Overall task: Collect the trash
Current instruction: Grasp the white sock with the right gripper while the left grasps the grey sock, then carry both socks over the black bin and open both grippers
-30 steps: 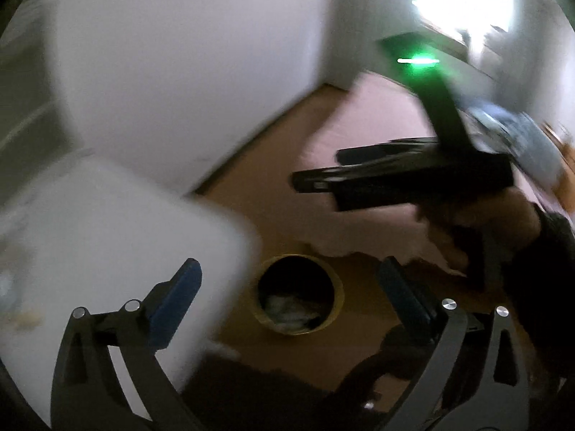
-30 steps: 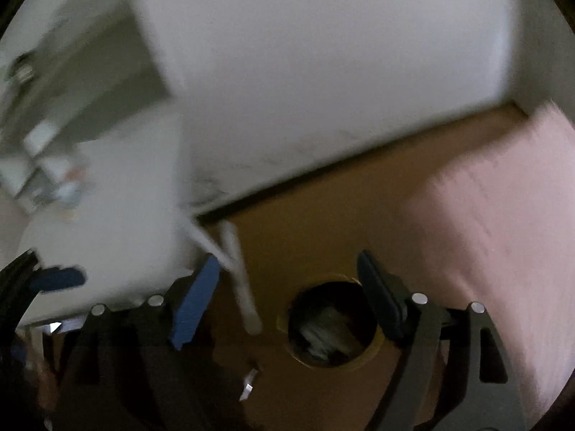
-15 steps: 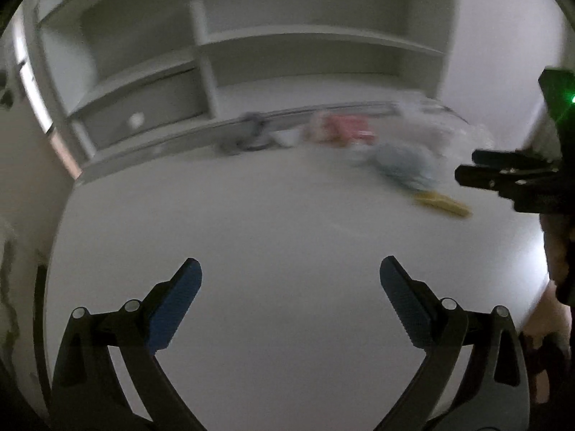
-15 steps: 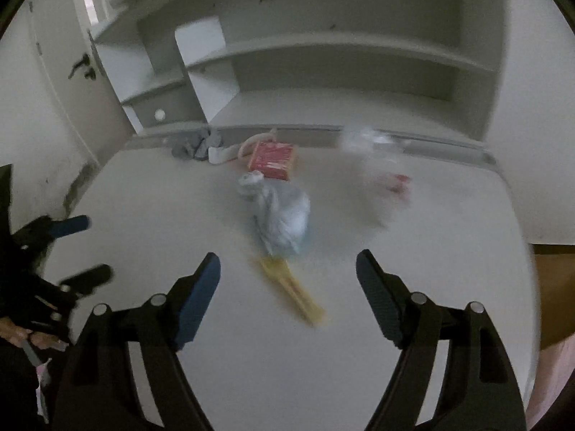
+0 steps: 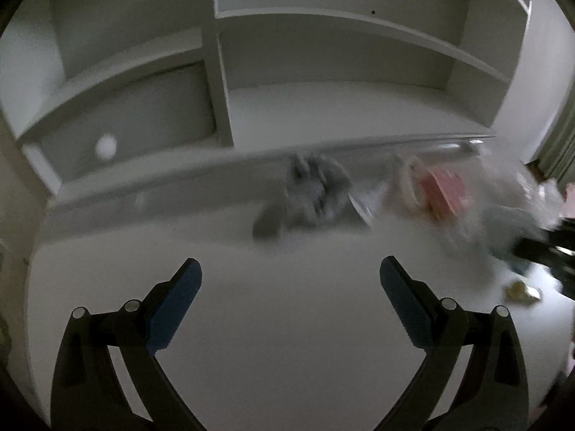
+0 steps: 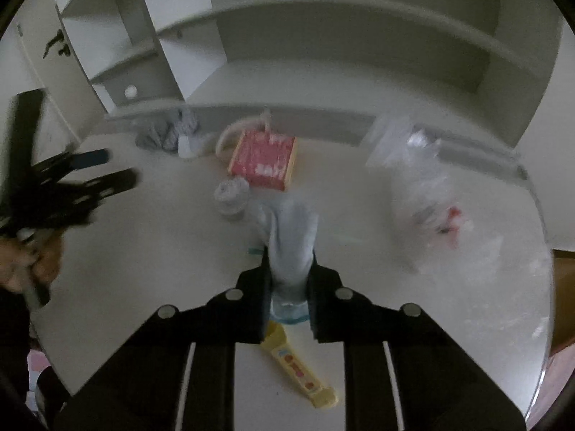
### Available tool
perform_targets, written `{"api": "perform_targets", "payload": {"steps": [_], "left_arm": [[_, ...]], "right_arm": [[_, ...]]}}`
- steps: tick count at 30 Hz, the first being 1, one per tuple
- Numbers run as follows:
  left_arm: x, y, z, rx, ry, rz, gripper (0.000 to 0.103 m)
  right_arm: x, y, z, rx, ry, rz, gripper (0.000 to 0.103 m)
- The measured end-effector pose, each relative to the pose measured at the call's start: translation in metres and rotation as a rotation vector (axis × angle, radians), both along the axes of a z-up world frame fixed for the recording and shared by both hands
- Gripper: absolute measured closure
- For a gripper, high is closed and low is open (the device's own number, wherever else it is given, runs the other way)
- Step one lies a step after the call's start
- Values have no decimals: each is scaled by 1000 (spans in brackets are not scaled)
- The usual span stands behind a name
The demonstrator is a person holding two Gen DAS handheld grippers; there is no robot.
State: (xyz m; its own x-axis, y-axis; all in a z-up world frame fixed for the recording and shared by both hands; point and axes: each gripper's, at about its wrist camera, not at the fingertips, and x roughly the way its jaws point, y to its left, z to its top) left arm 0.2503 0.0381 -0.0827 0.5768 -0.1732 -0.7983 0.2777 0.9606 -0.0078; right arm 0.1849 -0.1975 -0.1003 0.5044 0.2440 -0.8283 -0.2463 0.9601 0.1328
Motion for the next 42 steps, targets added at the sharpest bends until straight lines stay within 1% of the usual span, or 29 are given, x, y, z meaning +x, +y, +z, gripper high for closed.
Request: {"api": "perform_targets", "payload": {"steps": [4,7,8,9,10,11,12,13,16,19,20,22,24,25,26,28,30,31,32,34,37,39,42], "left_arm": [[24,-5,-4,18,-14,-3,7],[31,-10,-7,43,-21,-8,9],[32,-11,-7,44,-21,-6,19],[33,-11,-8,37,-13,-9,36],[33,-12,-10,24,3,-17,46],[32,-12,-10,-3,27,-27,73],[35,-14,-9,-13,36,-28,81],[31,-14,-6,-14,33,-20,82],[6,-23,15,65,-30,29,85],[-22,-38,34,43,-51,16,85],[-40,-53,43,19,-59,-12,85],[-62,-76,51,-11,-63,-59,85],[-93,-116,57,-65,-61,-145,85],[-111,-143,58,-95,-59,-202,85],[-122,-161,57,-110,-58,-237,85],[-150,-207,55,-153,-49,-337,85],[-181,-259,51,-190,-31,-454,85],[-200,-289,48,-210,-17,-528,85],[-212,-306,47,-220,-8,-574,85],[-246,-354,38,-227,11,-701,85],[-285,-407,19,-208,48,-831,85],[-302,-432,3,-189,66,-894,85],[-317,-468,-34,-159,117,-953,85]], "right_arm": [[-19,-11,18,18,-30,6,86],[-31,-16,26,23,-45,15,86],[-35,-17,27,25,-50,18,86],[-39,-18,29,25,-57,20,86],[-41,-18,30,25,-63,21,86],[-47,-22,33,23,-71,17,86],[-50,-25,36,23,-76,12,86],[-53,-27,39,26,-82,3,86],[-73,-50,49,40,-111,-47,86],[-105,-90,59,52,-145,-138,86],[-114,-101,60,52,-151,-164,86],[-139,-133,61,49,-160,-237,86],[-170,-170,60,41,-161,-322,86],[-182,-186,57,38,-159,-358,86],[-202,-209,53,30,-153,-412,86],[-227,-238,44,20,-138,-487,86],[-258,-273,31,15,-117,-577,86],[-272,-287,25,15,-107,-612,86],[-286,-301,18,14,-96,-648,86],[-313,-328,2,17,-67,-713,86],[-347,-361,-28,35,-10,-792,86],[-360,-376,-49,50,30,-825,86],[-374,-394,-85,76,98,-853,86]]}}
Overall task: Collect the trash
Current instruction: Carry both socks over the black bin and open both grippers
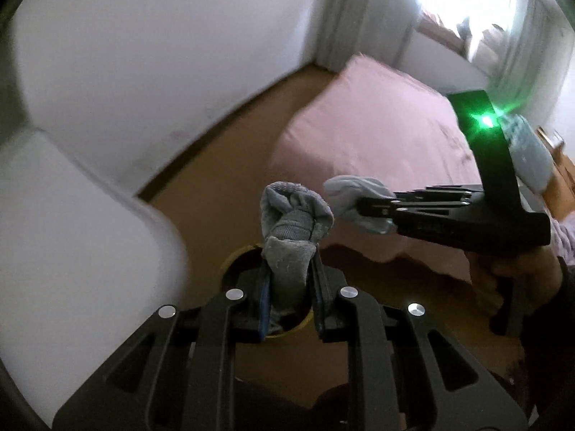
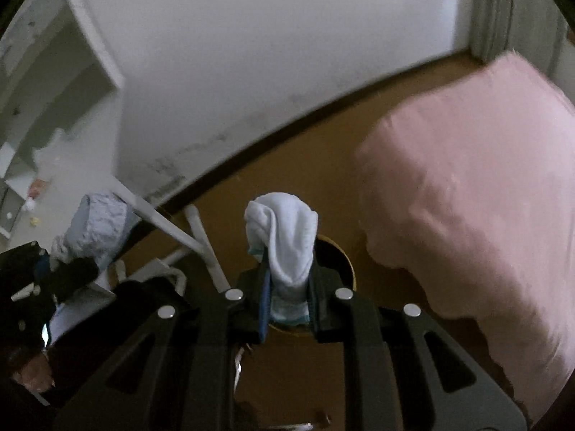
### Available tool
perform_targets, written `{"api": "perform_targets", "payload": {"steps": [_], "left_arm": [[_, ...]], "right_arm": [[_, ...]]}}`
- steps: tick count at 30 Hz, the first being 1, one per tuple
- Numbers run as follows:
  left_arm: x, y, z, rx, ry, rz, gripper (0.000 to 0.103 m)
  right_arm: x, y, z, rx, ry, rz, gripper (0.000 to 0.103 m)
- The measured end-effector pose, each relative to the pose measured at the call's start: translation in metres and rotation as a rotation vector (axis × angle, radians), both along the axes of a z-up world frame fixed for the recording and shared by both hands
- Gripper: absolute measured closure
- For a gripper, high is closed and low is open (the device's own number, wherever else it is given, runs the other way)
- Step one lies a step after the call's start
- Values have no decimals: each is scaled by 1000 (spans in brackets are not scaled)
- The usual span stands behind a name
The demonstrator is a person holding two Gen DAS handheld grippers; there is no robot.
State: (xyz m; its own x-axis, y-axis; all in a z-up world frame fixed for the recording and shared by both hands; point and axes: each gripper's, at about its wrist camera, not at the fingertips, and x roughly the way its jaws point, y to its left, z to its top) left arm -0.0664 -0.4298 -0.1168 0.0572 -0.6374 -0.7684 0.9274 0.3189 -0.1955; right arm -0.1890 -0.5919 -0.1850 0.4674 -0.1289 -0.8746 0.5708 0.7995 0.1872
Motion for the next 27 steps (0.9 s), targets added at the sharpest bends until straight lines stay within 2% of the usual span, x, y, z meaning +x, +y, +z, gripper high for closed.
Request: {"api": "perform_targets", "payload": {"steps": [3,5,7,11,14,20,22,24,26,27], "left_arm": [[-8,-31,-47,64,3,-39,85],[-4,-50,-76,109,43,-39,85],[-1,-63,-108,153,46,-31,85],[10,-82,-156,235,64,-20,85],[17,-87,-179,277,78,-6,85],[17,-85,-186,287,101,-8,83],[15,-84,-187,290,94,-19,73],[15,-82,-181,283,96,-12,57],[19,-82,-180,273,102,-2,49],[18,-82,-179,269,98,-1,49]], "right_arm": [[-1,-10,-38,46,47,-9,86],[1,-16,-60,73,69,-10,86],[3,-19,-84,108,91,-8,86],[10,-22,-115,145,125,4,86],[16,-22,-133,169,146,11,86],[29,-27,-145,189,152,15,86],[31,-29,-148,194,156,14,86],[32,-31,-152,198,160,15,86],[34,-31,-154,199,164,17,86],[33,-32,-154,200,165,18,86]]}}
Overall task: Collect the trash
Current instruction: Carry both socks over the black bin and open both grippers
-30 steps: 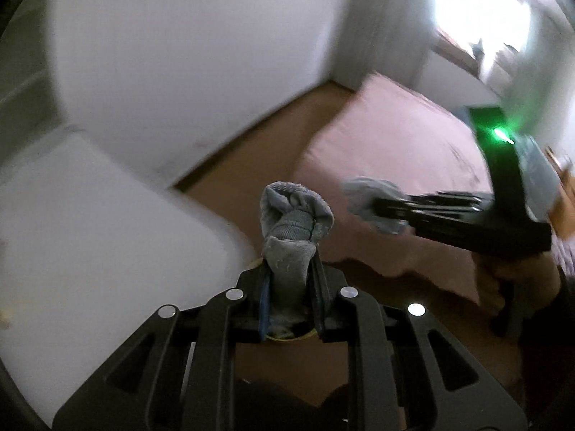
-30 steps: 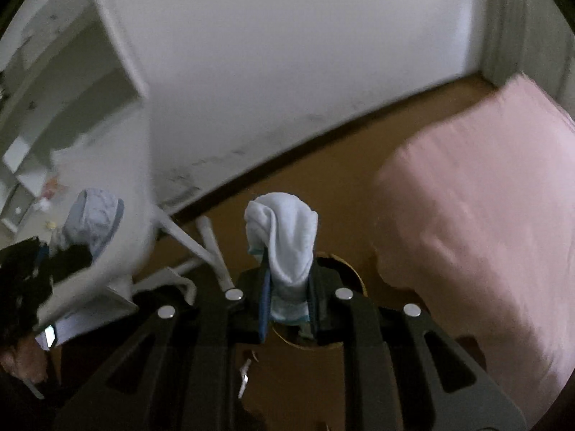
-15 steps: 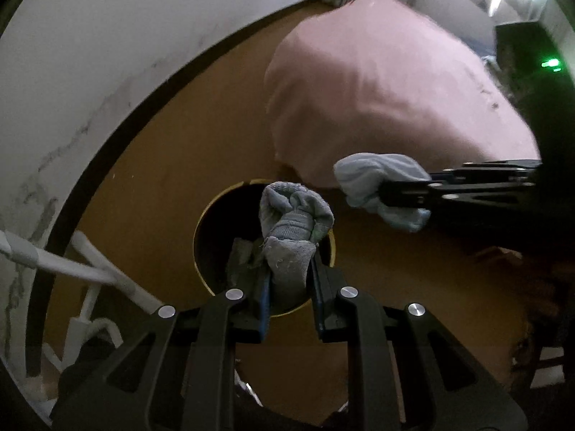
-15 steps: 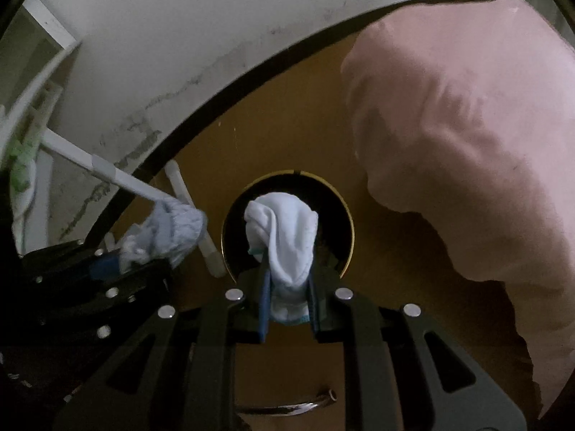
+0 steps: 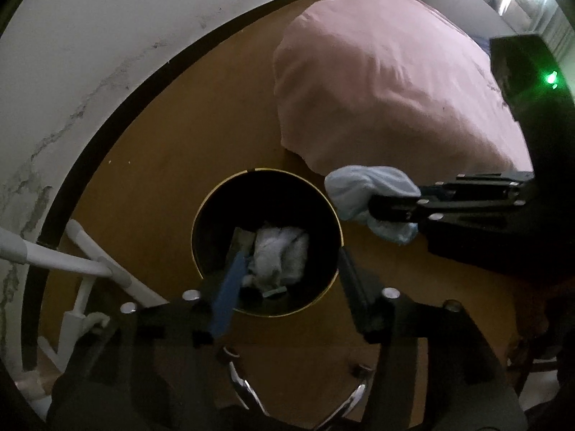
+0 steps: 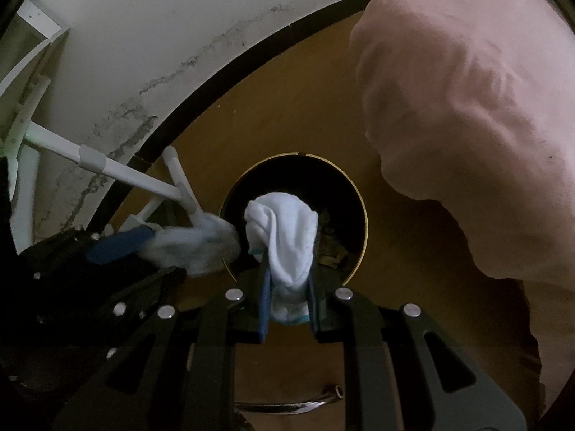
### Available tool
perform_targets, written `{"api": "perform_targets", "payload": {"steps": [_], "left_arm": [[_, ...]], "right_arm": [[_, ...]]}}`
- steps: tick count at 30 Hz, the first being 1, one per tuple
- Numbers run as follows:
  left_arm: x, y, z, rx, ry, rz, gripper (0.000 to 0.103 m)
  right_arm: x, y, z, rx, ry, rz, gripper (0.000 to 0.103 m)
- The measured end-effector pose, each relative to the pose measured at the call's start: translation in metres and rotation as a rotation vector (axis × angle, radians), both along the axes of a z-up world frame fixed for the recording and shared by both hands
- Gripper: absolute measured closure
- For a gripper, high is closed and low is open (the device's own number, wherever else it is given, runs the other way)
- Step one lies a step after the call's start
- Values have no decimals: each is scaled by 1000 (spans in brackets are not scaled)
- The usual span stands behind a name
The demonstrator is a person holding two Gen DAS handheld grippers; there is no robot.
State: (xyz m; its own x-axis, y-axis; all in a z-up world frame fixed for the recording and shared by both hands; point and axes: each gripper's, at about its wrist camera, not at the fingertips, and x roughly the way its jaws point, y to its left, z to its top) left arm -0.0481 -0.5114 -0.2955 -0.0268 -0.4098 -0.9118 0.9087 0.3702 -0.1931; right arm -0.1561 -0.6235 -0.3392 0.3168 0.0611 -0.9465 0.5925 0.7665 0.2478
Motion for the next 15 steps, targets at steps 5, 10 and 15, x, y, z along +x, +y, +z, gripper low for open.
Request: {"api": "perform_targets", "payload": {"steps": [5,10,15], "left_arm": [[-4,1,6,-5,0,-6,44],[-15,1,19,-19,-16,-30,34],[-34,8,54,-81,-56,-72,25]], "right_arm": [[1,-1,-2,8,3,5,83],[-3,-4,10,-18,-10,-14,43],[-15,-7,41,-70,-40,-21,40]]}}
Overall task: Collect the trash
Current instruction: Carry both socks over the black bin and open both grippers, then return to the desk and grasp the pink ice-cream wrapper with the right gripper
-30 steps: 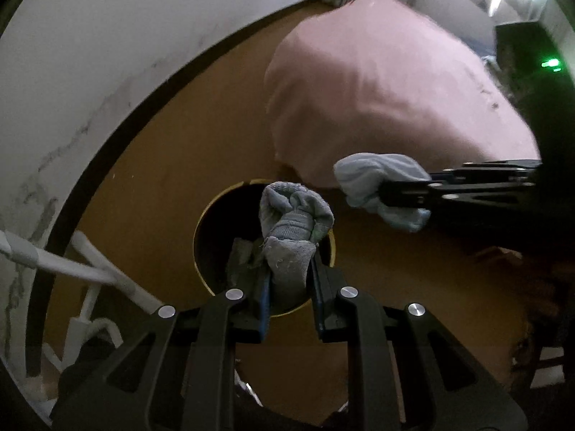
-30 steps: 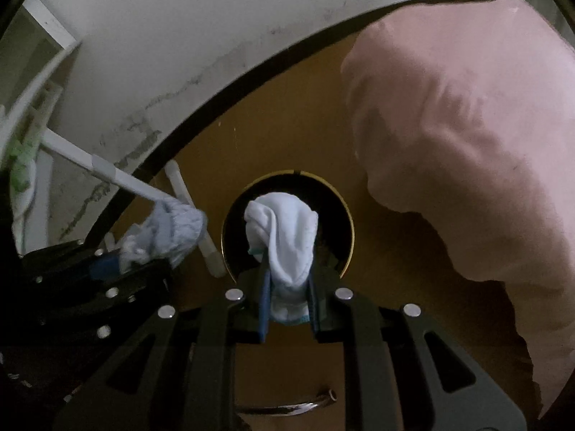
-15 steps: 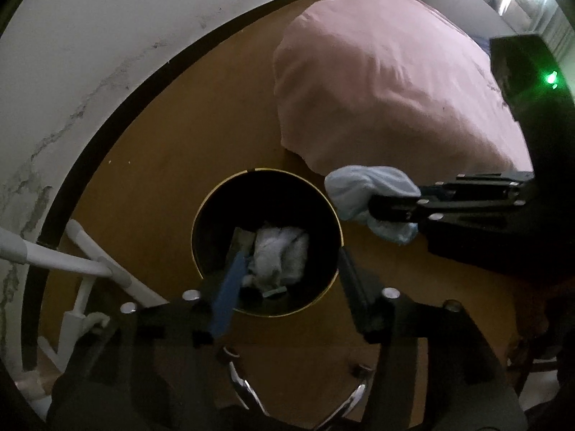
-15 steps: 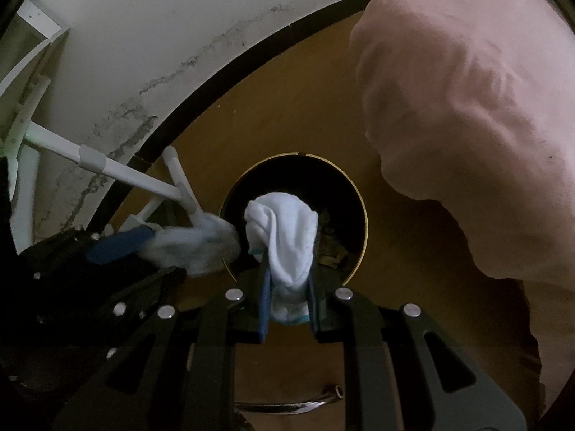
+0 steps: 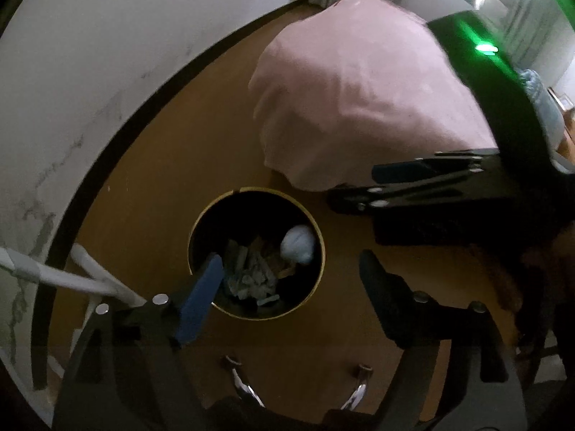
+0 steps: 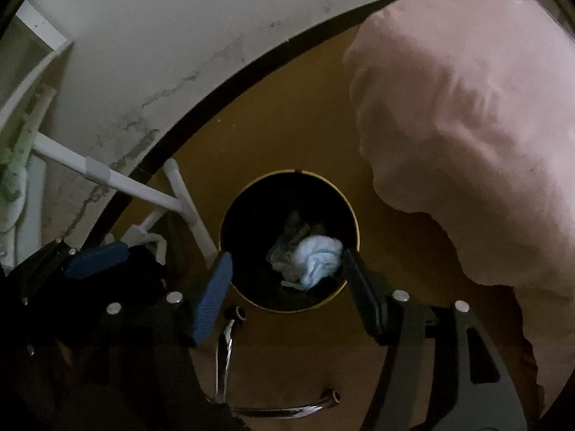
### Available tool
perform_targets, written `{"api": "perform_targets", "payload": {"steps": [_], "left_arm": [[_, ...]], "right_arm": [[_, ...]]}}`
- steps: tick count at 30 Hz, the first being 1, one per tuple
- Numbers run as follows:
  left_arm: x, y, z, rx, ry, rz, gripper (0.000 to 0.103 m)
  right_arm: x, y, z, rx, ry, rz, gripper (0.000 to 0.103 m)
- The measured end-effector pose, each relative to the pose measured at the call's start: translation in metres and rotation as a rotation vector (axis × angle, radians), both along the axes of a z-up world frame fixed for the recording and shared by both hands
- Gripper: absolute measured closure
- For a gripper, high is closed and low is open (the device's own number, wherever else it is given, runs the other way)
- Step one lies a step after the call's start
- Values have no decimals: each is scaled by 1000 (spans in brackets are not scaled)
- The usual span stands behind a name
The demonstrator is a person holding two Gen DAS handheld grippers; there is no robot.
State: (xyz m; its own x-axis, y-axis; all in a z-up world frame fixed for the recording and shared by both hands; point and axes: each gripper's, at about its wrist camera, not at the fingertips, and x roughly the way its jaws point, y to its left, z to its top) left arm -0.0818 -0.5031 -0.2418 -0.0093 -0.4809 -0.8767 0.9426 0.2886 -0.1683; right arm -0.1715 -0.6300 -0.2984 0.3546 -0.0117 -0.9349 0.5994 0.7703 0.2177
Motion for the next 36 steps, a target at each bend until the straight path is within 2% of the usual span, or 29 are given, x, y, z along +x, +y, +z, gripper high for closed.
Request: {"api": "perform_targets", "payload": {"steps": [4,5,7,10,11,13,16,21,23,26,30,33,36], "left_arm": [[-19,15,45,-67,-38,-40,16],[-26,26,66,-90,-61,-42,12],[-31,48,98,-127,-80,-36,10],[-25,84,137,-168,-65,-6,8],[-16,108,155,-189,-77,35,8],[0,141,171,-203,-106,106,7],[45,219,191,-208,-174,292,7],[113,344,200,-138,-278,608,7],[140,402,200,-108,-293,743,7],[168,463,197,-72,-300,877,7],[204,524,192,-57,-270,976,7],[225,541,186,-63,-244,998,7],[241,540,183,-60,-245,980,7]], "right_arm": [[-12,-1,40,-54,-39,-27,36],[-16,2,60,-89,-59,-32,33],[-17,10,92,-145,-99,-23,30],[-6,35,139,-213,-171,18,27],[6,53,159,-239,-213,59,26],[29,81,181,-254,-266,138,26],[86,149,207,-237,-352,326,26],[183,257,218,-185,-399,570,26],[216,300,221,-165,-406,639,26],[266,360,225,-134,-408,730,29],[330,429,216,-135,-365,795,33],[373,458,204,-147,-313,796,39],[409,469,188,-142,-263,777,41]]}}
